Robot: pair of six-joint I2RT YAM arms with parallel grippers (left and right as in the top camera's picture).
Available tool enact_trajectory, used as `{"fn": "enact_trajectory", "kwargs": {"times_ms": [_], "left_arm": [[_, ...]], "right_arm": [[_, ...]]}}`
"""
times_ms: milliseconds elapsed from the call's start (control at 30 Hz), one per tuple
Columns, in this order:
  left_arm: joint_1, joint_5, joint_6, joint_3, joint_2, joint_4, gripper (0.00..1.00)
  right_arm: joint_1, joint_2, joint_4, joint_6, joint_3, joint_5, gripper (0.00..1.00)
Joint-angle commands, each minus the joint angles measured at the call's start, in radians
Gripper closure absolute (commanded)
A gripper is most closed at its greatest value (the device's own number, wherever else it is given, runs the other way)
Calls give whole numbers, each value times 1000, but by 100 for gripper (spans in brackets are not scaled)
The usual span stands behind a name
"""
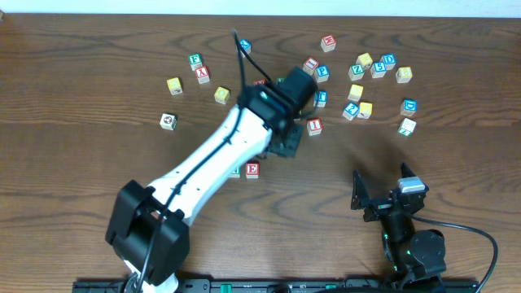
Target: Spell out NEURIPS
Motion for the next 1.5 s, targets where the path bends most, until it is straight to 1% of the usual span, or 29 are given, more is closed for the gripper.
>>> {"fn": "enact_trajectory", "kwargs": {"times_ms": [0, 233, 400, 567, 700, 1000, 1467], "left_arm": [[-37, -28, -84, -88, -5, 52, 87], [-93, -28, -192, -235, -5, 209, 87], [-103, -29, -233, -295, -4, 281, 87], [-104, -32, -240, -342, -3, 345, 87], [-104, -94, -282, -363, 3, 350, 87], [-104, -205, -295, -419, 3, 362, 87], [-104, -228, -299, -440, 3, 389, 87]], "right_arm": [[-8, -2, -4, -6, -1, -1, 1], [-8, -2, -4, -6, -1, -1, 1], [-8, -2, -4, -6, -1, -1, 1], [-8, -2, -4, -5, -1, -1, 1], [-8, -2, -4, -5, -1, -1, 1], [-8, -2, -4, -6, -1, -1, 1], [-8, -2, -4, -6, -1, -1, 1]]}}
